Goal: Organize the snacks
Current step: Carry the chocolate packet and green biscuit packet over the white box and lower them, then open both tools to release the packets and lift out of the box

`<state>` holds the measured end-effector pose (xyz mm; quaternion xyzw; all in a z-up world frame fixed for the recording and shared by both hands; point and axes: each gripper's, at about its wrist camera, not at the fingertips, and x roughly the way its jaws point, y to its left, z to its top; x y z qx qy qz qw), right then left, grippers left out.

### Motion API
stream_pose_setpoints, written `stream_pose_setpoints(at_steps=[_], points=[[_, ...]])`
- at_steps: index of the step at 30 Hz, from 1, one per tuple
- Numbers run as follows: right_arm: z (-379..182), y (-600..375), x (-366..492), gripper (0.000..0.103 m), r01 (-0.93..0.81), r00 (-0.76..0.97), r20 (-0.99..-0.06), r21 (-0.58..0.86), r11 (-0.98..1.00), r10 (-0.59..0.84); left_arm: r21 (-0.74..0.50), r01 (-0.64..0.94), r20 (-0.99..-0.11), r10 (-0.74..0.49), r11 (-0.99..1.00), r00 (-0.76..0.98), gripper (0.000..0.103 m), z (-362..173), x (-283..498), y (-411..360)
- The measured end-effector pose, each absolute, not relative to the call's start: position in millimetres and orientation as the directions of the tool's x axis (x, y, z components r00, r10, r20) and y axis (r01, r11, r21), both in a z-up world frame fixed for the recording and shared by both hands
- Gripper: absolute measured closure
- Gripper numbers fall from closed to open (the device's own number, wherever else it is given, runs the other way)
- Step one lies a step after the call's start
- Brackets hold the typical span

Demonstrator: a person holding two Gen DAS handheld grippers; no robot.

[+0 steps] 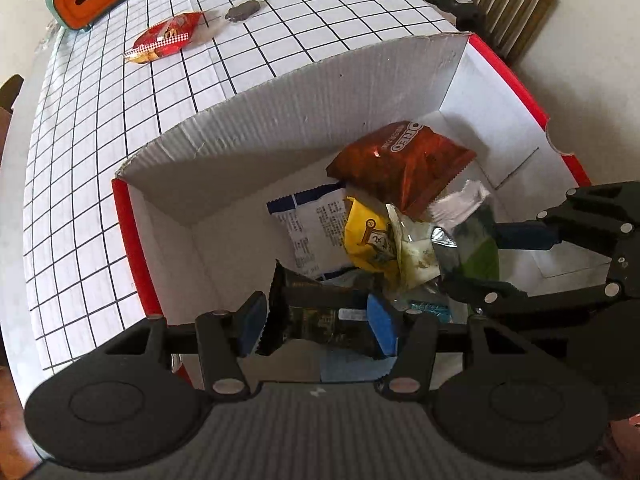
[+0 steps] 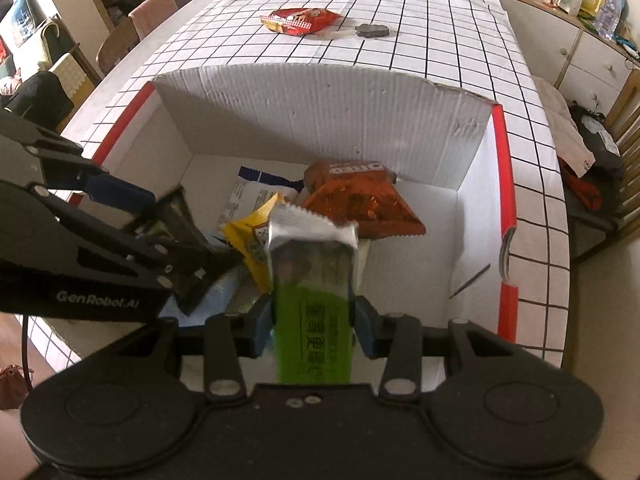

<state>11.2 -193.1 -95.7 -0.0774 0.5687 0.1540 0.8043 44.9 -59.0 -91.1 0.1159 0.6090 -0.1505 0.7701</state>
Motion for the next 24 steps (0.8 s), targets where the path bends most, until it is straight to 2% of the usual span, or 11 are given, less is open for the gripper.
stream_pose_setpoints(at_steps=[7,14,24], points=[[-88.3,-194.8,10.6,0.06,-0.334,0.312,-0.936,0.054,0.941,0.164,-0.016,0.365,-0.968,-0.105,0.931,0.227,0.047,-85.0,44.6,-54.5],[-69.1,-193.1,6.5,0.058,-0.344,0.346,-0.921,0.055,0.937,0.18,-0.021,0.366,-0.948,-0.135,0.93,0.288,0.04,-66.8,38.5,-49.2],[-35.3,-191.5,8.9,0.045,-0.367,0.398,-0.886,0.085,0.927,0.238,-0.038,0.328,-0.91,-0.168,0.944,0.378,0.027,-37.2,38.4,-32.9]])
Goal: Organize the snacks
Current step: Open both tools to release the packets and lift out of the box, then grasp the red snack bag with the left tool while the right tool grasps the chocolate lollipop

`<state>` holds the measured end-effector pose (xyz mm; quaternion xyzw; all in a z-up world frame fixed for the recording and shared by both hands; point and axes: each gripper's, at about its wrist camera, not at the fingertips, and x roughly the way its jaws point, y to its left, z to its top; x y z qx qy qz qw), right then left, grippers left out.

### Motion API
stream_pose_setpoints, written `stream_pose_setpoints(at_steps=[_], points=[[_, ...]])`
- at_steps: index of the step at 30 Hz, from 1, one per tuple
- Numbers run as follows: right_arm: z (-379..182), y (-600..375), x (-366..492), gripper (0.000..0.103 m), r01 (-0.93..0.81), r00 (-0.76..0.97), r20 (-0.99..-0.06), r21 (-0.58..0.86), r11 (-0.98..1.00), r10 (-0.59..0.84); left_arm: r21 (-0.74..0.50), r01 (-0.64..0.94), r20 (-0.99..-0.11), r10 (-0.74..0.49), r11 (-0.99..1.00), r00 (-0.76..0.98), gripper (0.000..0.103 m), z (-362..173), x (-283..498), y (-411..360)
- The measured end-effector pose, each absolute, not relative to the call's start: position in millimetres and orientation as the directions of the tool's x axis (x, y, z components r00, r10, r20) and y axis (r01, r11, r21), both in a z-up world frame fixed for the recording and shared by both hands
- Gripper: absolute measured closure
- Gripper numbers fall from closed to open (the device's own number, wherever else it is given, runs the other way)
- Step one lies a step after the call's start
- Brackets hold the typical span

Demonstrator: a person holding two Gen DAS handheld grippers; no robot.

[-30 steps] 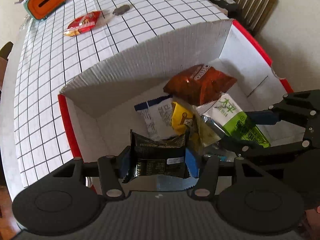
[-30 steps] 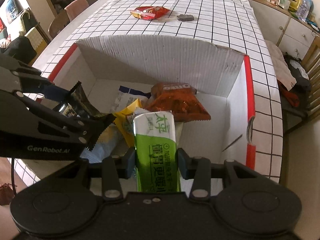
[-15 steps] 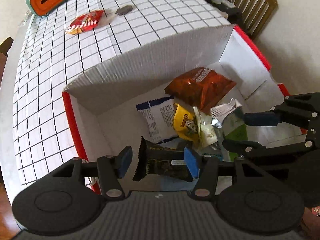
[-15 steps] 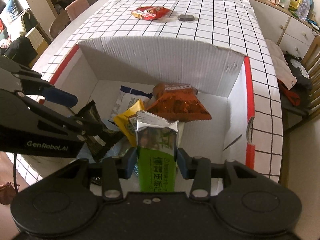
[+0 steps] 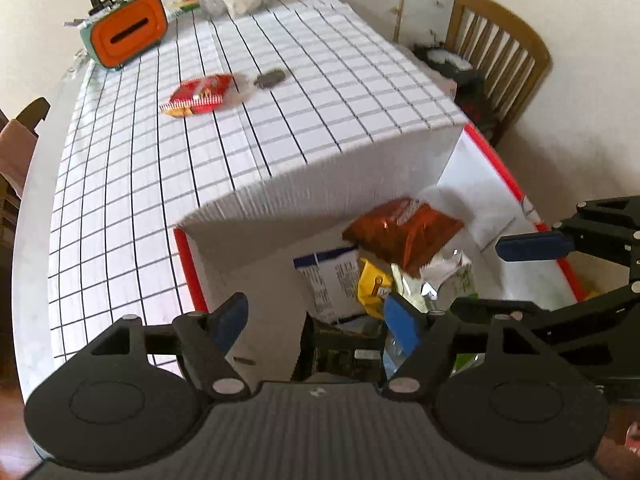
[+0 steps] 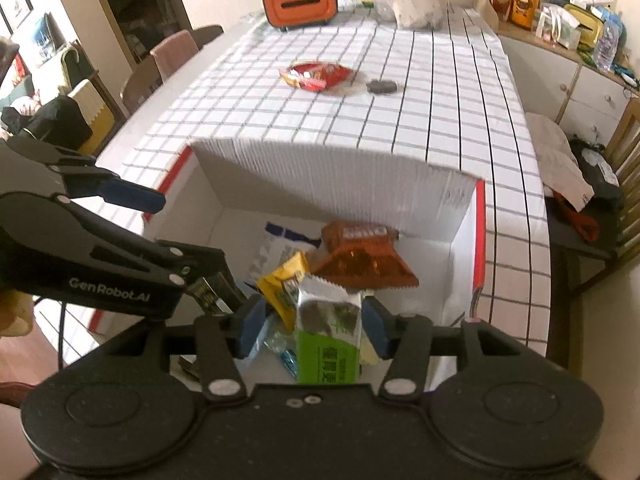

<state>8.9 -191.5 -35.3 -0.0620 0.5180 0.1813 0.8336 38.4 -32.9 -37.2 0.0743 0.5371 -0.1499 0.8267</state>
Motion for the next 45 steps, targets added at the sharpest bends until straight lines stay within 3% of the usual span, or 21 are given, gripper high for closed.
stream_pose_setpoints(at_steps=[19,32,45], points=[[16.2,-187.1,51.6,0.014,-0.432,0.472,-0.832,0.07,0.899,0.292,-0.012,0.264,-0.827,-0.158,0.964,0.539,0.019,12.2,74.5,-16.9],[27.5,-192.6,134.9,0.014,-0.405,0.473,-0.837,0.07,0.912,0.275,0.041,0.233,-0.829,-0.097,0.972,0.55,0.019,14.0,145.0,-15.6],[-6.5,-194.0,250.5,0.014,-0.365,0.429,-0.878,0.047,0.93,0.213,0.017,0.182,-0.862,-0.078,0.983,0.5,0.019,-14.0,257.1,5.8]])
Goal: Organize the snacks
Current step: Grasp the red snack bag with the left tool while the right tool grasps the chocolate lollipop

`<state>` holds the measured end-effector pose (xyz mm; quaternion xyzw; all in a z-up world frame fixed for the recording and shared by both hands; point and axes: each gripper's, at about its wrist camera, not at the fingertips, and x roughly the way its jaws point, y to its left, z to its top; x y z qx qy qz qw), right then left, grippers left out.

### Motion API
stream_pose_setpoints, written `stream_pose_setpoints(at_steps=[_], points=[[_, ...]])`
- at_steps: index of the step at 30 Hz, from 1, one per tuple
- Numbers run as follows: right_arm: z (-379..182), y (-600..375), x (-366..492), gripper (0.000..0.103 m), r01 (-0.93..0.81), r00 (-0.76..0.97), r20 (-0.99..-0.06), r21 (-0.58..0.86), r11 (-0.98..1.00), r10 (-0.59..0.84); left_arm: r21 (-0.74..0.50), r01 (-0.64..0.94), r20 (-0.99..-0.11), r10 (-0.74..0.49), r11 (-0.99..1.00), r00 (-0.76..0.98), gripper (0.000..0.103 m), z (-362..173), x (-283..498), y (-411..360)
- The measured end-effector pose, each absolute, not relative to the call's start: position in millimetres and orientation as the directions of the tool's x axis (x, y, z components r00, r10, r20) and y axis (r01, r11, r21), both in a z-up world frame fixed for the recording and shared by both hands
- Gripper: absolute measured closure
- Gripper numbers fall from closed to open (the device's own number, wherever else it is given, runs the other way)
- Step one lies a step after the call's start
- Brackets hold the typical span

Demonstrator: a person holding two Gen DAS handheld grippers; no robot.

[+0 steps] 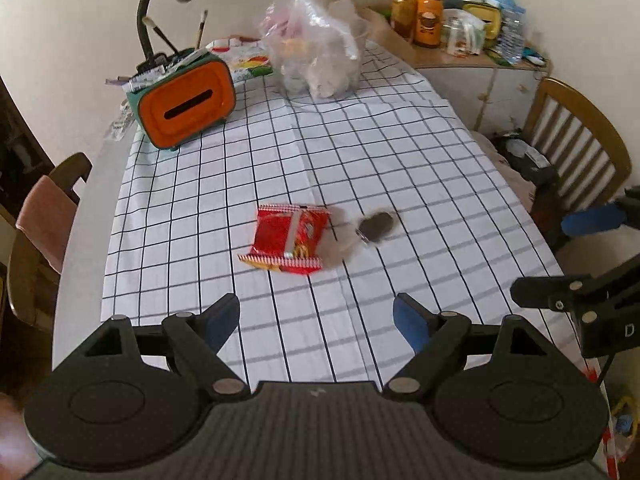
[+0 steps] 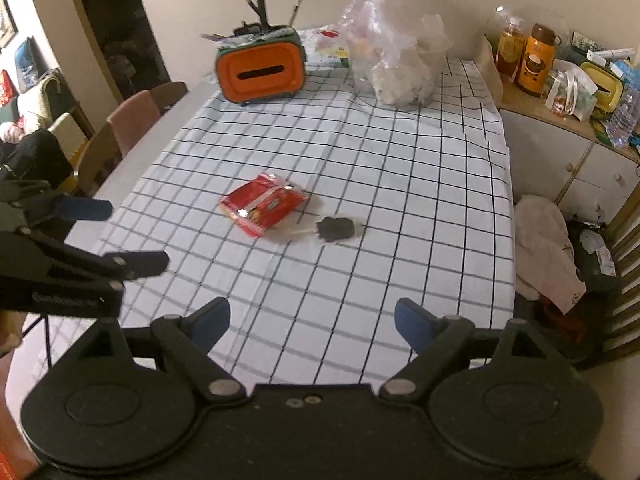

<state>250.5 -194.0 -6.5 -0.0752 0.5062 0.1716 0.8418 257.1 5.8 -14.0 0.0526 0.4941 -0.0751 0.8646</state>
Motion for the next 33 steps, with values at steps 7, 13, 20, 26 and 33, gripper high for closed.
stream_pose_setpoints(at_steps=[7,13,20,26,33], points=[[-37.1,-192.5,304.6,0.014,-0.339,0.396,-0.898,0.054,0.939,0.194,0.025,0.18,-0.891,-0.06,0.983,0.45,0.019,-49.7,317.8,12.5],[-67.8,-189.0,342.8,0.014,-0.304,0.363,-0.913,0.07,0.95,0.183,0.038,0.173,-0.915,-0.036,0.984,0.402,0.019,-83.6,360.1,14.4],[-102.8,-189.1,383.4,0.015,-0.235,0.324,-0.934,0.076,0.969,0.152,0.038,0.157,-0.934,-0.021,0.987,0.357,0.019,-118.7,394.5,15.5],[-125.4,-186.5,408.5,0.016,-0.203,0.302,-0.94,0.1,0.974,0.16,0.032,0.146,-0.95,-0.016,0.989,0.311,0.019,-143.7,415.2,18.7],[-147.7,-171.2,416.1,0.018,-0.27,0.274,-0.948,0.086,0.959,0.163,-0.004,0.094,-0.962,-0.03,0.996,0.273,0.019,-167.8,426.1,27.5]])
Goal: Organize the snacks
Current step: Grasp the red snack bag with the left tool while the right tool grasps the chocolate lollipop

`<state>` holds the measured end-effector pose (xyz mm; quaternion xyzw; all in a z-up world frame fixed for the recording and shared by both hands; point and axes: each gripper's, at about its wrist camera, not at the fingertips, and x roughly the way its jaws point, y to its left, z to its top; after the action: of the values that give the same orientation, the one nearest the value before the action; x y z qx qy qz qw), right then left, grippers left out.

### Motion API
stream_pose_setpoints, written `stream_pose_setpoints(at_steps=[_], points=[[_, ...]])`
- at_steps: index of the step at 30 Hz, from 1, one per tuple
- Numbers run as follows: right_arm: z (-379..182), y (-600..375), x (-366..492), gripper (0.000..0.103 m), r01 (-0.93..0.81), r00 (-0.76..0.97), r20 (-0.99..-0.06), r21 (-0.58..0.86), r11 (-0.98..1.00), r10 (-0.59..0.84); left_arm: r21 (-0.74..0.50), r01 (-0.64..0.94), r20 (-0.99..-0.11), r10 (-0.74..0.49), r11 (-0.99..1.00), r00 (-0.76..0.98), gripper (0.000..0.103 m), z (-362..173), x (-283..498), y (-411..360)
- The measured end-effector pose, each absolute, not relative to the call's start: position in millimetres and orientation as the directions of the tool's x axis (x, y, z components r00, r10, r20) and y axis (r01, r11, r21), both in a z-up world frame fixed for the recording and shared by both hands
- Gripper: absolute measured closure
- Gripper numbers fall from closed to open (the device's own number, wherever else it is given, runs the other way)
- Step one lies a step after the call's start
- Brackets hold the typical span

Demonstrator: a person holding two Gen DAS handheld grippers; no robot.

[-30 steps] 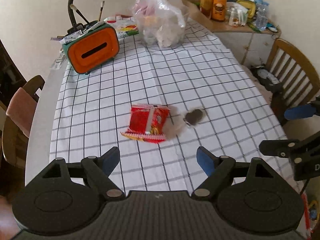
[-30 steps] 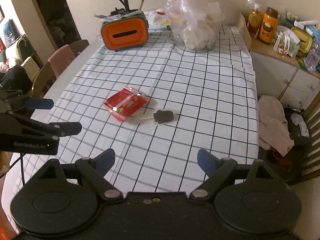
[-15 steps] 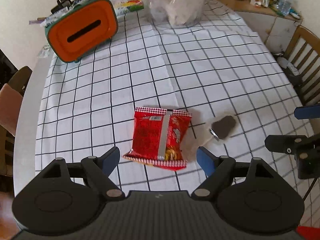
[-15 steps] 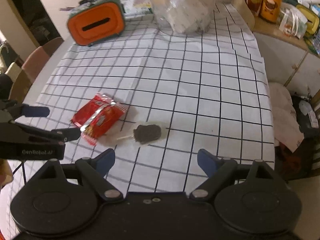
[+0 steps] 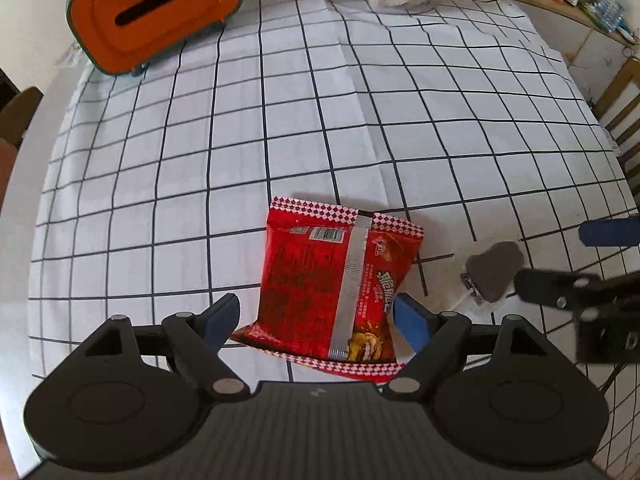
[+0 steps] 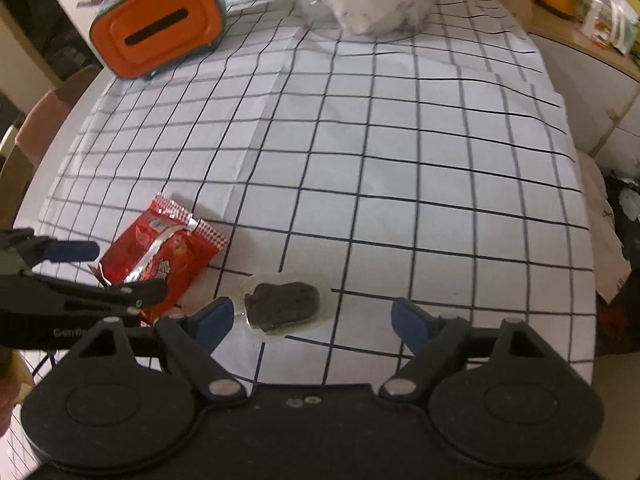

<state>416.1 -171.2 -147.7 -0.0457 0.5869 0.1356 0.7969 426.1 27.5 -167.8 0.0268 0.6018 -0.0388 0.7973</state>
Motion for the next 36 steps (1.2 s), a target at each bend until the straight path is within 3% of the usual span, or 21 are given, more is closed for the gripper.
stream_pose_setpoints(at_steps=[11,25,28,36], points=[[-172.5,-154.8,418.7,0.028,-0.384,0.25,-0.952,0.07,0.921,0.176,-0.025,0.055,-0.963,-0.039,0.998,0.266,0.019,-185.5,431.5,26.9],[-177.8,-140.6,406.4,0.048,-0.506,0.298,-0.94,-0.008,0.862,0.167,-0.032,0.026,-0.958,-0.038,0.999,0.284,0.02,-189.2,432.4,26.2],[-178.3,-139.3,404.1,0.048,-0.509,0.305,-0.937,-0.01,0.861,0.17,-0.032,0.041,-0.953,-0.042,0.999,0.298,0.03,-186.0,428.1,24.5],[-175.3,-147.7,393.0,0.048,-0.495,0.296,-0.936,0.02,0.869,0.19,-0.055,0.02,-0.952,-0.059,0.998,0.3,0.036,-180.9,414.9,27.8]])
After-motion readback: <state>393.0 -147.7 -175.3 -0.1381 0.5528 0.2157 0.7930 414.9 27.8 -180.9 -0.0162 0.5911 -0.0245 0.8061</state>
